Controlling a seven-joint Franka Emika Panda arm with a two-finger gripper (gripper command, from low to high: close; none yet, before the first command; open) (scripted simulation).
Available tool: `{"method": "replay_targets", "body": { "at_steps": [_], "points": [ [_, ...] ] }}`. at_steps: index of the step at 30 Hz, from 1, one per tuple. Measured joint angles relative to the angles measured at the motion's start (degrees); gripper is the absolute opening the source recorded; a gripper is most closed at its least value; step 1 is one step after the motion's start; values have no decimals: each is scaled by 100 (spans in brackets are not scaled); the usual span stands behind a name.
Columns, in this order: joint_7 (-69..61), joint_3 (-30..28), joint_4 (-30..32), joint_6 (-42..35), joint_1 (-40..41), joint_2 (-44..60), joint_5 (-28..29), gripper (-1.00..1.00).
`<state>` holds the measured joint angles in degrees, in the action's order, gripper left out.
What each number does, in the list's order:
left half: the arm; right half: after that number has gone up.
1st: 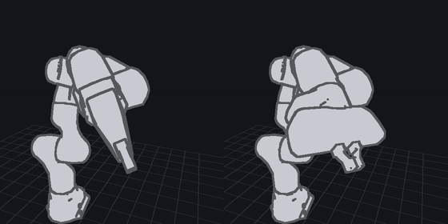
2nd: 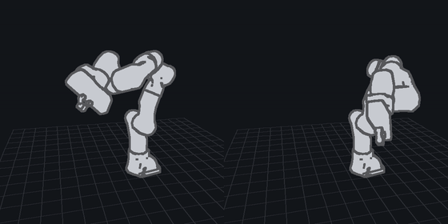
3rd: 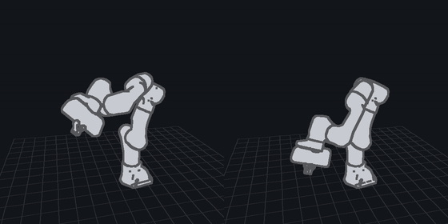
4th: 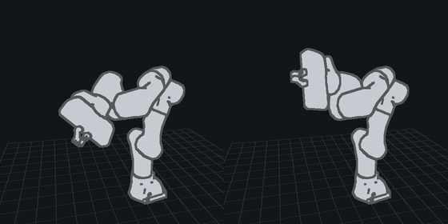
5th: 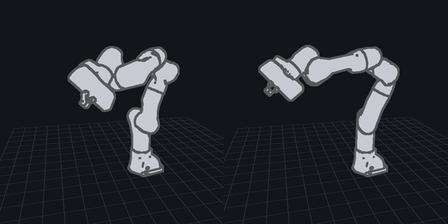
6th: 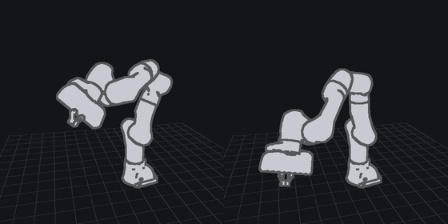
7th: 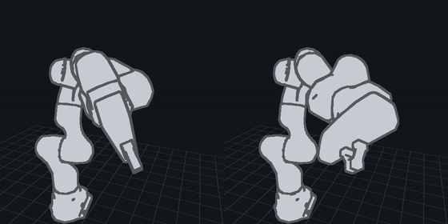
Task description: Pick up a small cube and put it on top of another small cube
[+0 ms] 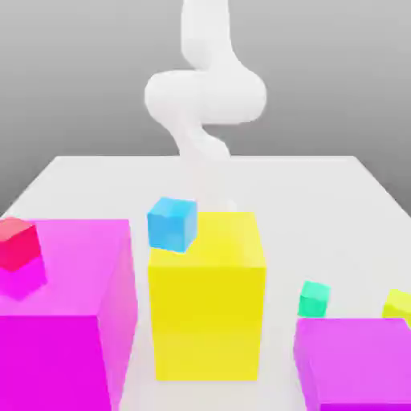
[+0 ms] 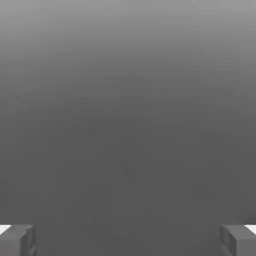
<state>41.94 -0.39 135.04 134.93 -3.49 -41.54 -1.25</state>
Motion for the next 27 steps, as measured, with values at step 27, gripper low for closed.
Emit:
{"method": "replay_targets", "body": {
  "at_steps": [27],
  "points": [
    [-2440,335,2840,3825,-2819,5117,586,0]
  ]
}}
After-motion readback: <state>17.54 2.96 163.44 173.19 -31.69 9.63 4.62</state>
